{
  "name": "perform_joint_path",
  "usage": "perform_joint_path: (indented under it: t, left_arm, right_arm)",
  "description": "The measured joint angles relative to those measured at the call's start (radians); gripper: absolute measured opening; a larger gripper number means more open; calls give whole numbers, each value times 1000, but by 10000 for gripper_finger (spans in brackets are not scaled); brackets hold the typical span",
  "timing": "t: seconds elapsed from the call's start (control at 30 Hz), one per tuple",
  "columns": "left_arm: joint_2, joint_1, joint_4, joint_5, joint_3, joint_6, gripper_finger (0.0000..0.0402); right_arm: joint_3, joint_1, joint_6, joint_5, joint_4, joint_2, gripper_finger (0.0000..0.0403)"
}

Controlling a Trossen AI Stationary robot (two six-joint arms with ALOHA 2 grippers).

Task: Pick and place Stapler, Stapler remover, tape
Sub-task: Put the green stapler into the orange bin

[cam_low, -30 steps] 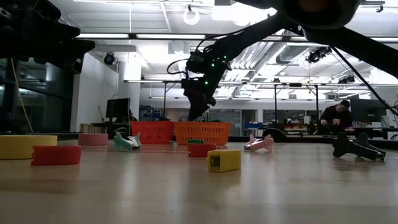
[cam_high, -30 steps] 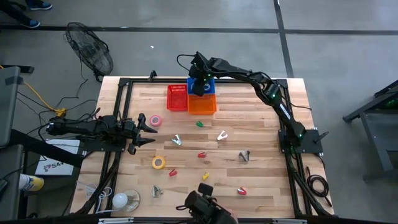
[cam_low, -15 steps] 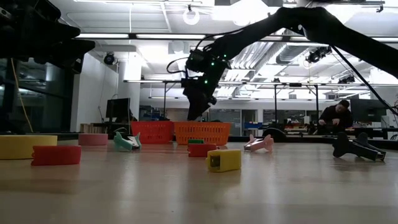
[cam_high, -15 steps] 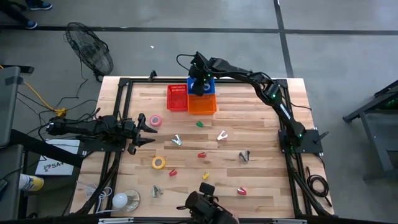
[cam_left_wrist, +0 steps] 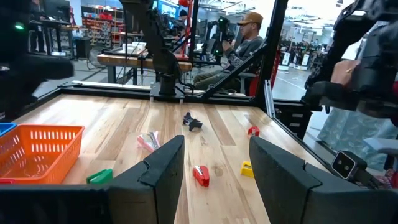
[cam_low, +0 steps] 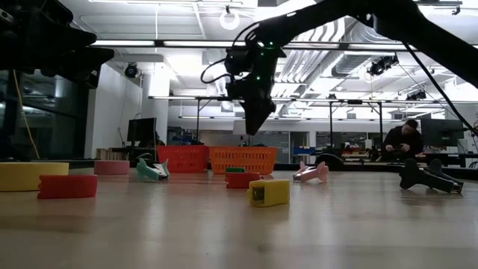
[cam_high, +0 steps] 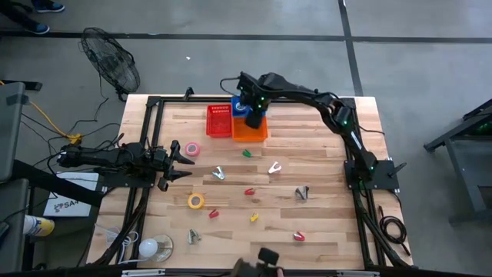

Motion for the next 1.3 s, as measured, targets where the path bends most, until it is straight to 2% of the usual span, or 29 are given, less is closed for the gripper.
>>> perform_joint_path:
  t: [0.17,0.37,0.67,1.17,1.3]
  left_arm:
    - [0,0,0,0,0,0,179]
    - [0,0,0,0,0,0,179]
    - [0,0,0,0,0,0,179]
    - [0,0,0,0,0,0,179]
    - [0,0,0,0,0,0,179]
  right_arm:
    - [0,64,26,91,-56,-7,145]
    - [0,125,55,117,-104,-7,145]
    - [0,194,148,266,-212,-7,144]
    - [-5,297,201,280,-277,-7,144]
    - [-128,322,190,269,-185,-51,144]
